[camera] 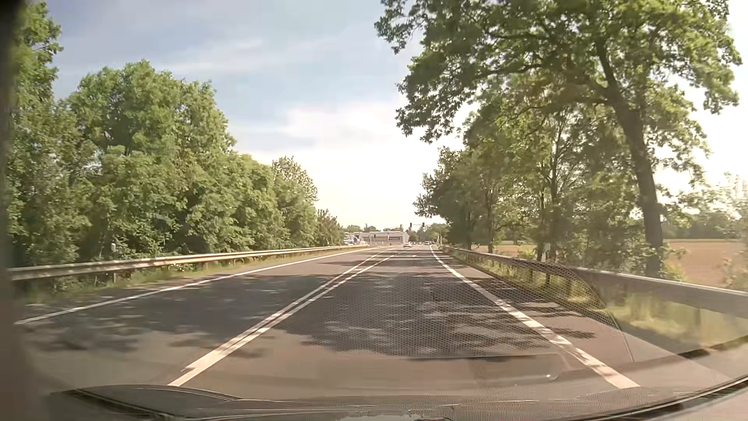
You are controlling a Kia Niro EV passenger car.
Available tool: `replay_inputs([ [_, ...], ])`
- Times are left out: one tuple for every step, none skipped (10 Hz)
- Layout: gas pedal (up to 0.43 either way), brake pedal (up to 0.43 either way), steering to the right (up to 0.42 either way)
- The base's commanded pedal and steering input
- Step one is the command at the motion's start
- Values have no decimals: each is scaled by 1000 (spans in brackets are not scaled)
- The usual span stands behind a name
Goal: Follow the waypoints while adhering to traffic rules and regulations
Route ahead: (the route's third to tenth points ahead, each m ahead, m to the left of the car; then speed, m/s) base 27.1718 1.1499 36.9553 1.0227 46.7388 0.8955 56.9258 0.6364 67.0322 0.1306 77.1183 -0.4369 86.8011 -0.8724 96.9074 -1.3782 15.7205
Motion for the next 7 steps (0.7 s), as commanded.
replay_inputs([
  [0,152,3],
  [0,140,3],
  [0,122,5],
  [0,91,6],
  [0,73,7],
  [0,61,9],
  [0,49,9],
])
